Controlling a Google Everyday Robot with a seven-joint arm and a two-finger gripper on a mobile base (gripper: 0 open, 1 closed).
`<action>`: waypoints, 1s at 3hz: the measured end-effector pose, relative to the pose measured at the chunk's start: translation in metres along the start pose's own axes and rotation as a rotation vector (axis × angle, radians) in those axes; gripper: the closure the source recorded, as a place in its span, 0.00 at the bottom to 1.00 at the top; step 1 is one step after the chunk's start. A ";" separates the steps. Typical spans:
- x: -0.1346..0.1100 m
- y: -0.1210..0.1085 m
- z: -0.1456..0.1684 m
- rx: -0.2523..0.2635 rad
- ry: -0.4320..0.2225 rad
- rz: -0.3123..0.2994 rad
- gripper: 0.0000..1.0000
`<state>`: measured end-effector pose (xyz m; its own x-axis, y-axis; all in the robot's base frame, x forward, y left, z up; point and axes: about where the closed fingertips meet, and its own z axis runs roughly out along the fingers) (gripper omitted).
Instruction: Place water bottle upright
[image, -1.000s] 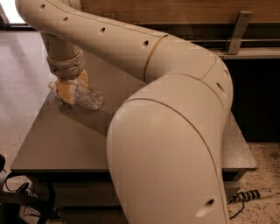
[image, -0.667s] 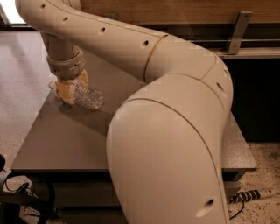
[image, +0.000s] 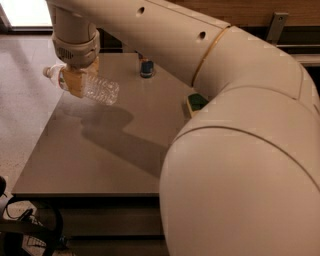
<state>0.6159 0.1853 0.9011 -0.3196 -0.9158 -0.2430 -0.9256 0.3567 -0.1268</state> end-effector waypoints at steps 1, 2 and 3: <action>0.000 -0.009 -0.028 0.006 -0.147 -0.052 1.00; 0.012 -0.010 -0.031 -0.012 -0.293 -0.095 1.00; 0.028 -0.007 -0.042 0.026 -0.523 -0.131 1.00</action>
Offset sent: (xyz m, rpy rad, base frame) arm 0.0105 -0.0390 0.0456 0.4885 -0.2305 0.1826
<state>0.6048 0.1495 0.9357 -0.0523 -0.7410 -0.6695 -0.9434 0.2565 -0.2102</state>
